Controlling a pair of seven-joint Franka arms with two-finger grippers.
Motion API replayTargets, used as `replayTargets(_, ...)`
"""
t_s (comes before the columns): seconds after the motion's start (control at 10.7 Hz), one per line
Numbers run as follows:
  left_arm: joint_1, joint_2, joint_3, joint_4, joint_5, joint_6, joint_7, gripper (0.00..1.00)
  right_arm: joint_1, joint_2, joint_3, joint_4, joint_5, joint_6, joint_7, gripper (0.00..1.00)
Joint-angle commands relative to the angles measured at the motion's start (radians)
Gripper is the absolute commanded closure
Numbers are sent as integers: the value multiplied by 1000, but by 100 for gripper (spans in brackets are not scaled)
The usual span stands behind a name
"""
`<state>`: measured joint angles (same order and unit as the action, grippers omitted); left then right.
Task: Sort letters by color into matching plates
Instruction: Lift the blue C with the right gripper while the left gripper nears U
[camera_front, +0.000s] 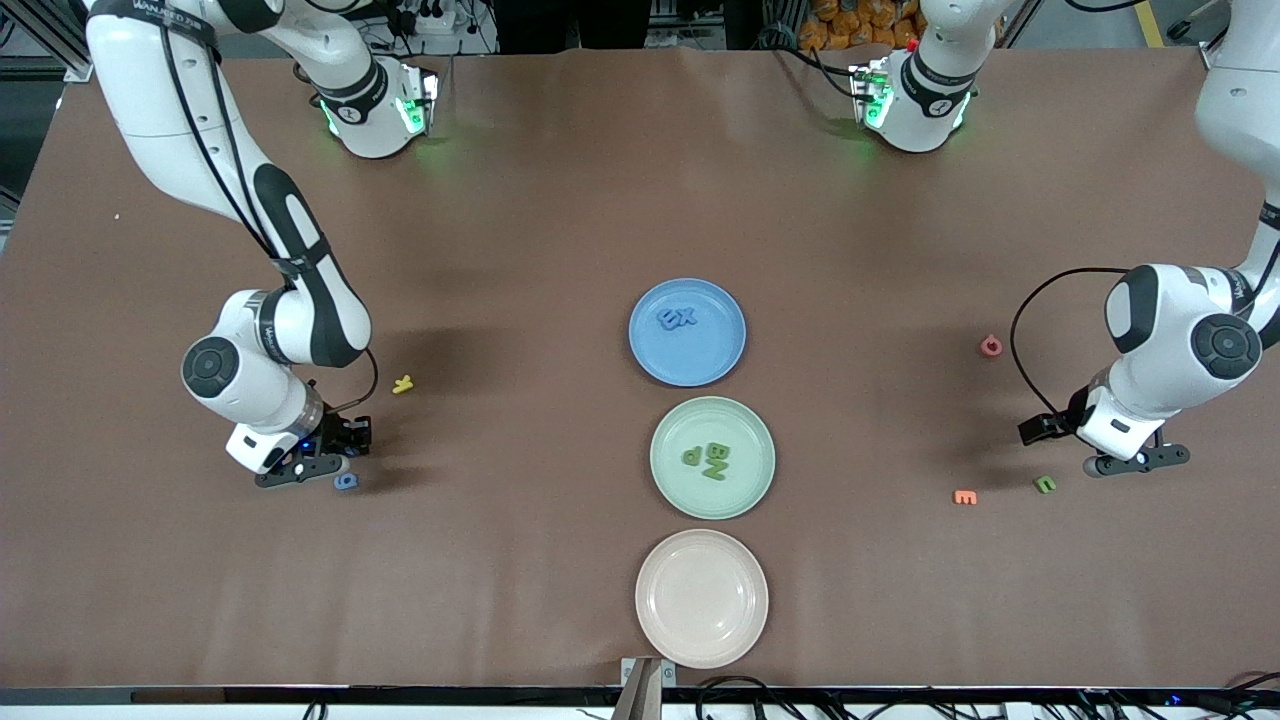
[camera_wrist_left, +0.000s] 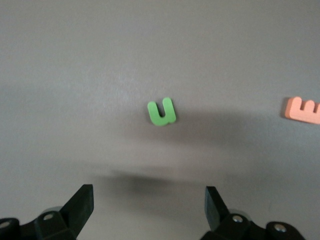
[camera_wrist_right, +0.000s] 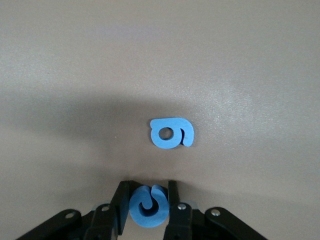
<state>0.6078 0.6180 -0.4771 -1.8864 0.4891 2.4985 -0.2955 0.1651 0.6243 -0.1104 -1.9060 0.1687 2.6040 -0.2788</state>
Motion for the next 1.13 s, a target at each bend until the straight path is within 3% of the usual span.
replayTargets(0.0,-5,55,31,3,108,135,-36,6,5,-18,5,-12,6,-15,7,73)
replayTargets(0.09,-16,68,34,12,115,135,-46,11,5,-23,5,-10,8,-27,9,73)
replayTargets(0.56,-34,112,40,70,128,135,-45,12,13,-44,5,-1,11,-70,67,74)
replayTargets(1.03,-49,146,46,115,128,135,-40,13,111,-44,6,21,11,-70,398,74)
